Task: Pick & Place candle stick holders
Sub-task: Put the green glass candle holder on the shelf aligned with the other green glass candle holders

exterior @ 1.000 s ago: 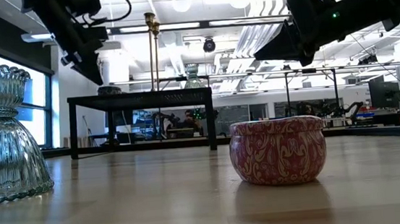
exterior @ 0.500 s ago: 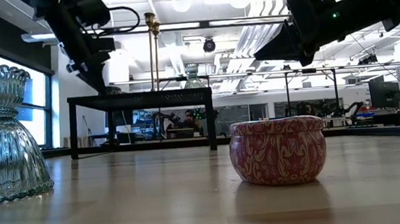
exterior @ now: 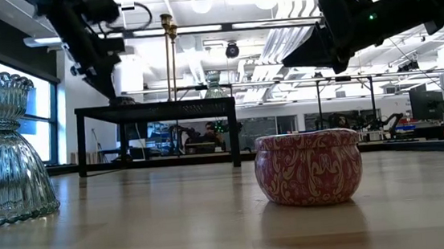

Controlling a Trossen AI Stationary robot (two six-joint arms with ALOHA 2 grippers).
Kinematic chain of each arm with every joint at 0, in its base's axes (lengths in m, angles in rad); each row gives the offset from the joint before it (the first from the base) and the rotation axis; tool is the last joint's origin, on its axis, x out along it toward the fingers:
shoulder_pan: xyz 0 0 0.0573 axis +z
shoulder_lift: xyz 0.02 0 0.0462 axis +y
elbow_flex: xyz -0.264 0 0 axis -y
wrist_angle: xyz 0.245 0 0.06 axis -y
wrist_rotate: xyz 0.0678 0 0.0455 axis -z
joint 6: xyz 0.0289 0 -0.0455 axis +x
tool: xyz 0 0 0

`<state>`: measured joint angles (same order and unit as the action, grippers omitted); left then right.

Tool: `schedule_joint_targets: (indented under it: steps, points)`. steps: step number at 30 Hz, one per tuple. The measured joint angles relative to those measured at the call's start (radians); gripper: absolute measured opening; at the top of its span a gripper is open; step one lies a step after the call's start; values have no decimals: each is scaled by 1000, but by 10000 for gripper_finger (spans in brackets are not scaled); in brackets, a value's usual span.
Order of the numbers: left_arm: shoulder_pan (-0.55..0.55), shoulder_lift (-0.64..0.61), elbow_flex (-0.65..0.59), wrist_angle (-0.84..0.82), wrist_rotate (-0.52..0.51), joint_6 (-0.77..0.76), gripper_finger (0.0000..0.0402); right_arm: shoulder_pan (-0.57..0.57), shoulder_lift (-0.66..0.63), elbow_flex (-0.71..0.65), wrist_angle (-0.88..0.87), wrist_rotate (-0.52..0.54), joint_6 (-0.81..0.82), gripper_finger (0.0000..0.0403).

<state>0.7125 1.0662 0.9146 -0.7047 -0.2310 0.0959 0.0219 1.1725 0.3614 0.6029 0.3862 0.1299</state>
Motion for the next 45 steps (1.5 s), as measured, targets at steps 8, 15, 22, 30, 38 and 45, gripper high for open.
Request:
schedule_joint_targets:
  steps: [8,15,22,30,38,45]
  points:
    - [-161,-225,-52,62,59,-52,0,15,0,0,43,8,-18,1]
    - [-457,-379,-279,379,68,-111,0,58,0,0,206,-81,-25,1]
    - [-628,-355,-485,667,108,-105,0,109,84,61,257,-186,-34,1]
    - [-802,-282,-501,563,238,-97,1,125,252,222,197,-198,-110,0]
    - [-1121,-190,-412,415,103,-353,91,123,264,288,70,-198,-109,0]
    - [-1350,-56,-337,423,-64,-500,235,123,264,287,33,-187,-109,0]
